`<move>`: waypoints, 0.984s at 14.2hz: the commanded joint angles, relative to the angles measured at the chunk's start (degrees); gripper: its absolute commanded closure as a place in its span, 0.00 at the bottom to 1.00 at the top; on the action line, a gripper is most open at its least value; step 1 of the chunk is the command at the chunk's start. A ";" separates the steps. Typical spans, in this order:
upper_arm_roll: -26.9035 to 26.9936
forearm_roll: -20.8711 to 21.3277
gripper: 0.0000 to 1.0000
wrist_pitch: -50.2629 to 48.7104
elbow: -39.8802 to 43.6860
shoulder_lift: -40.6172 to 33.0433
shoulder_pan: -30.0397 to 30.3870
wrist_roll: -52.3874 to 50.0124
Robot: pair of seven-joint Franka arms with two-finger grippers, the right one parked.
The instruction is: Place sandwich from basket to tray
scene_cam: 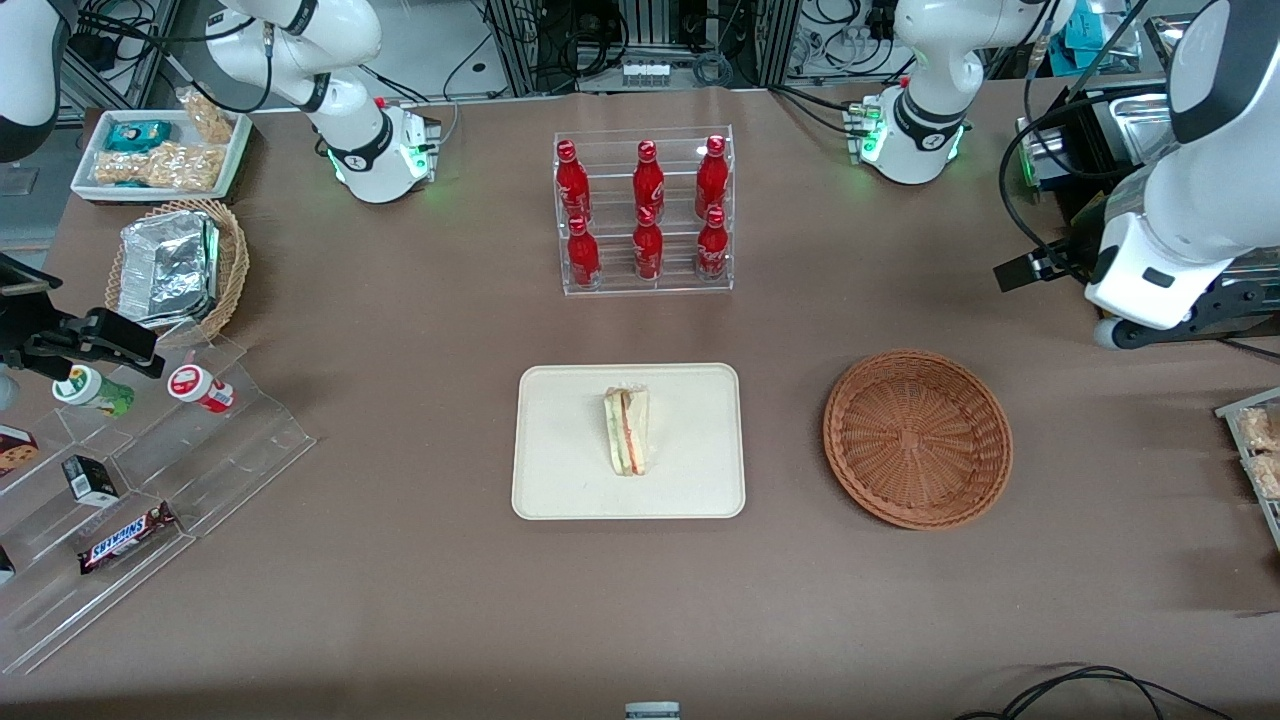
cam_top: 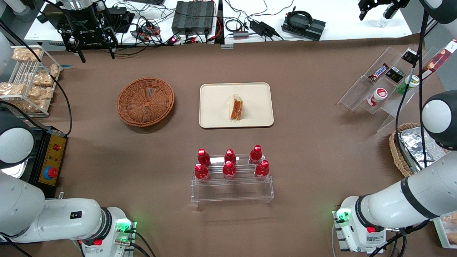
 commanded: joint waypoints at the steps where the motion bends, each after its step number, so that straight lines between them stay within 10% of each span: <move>1: -0.25 0.35 0.00 -0.47 -1.08 -2.08 0.69 0.71; 14: 3.88 0.18 0.00 -0.91 -2.05 -6.74 5.00 12.75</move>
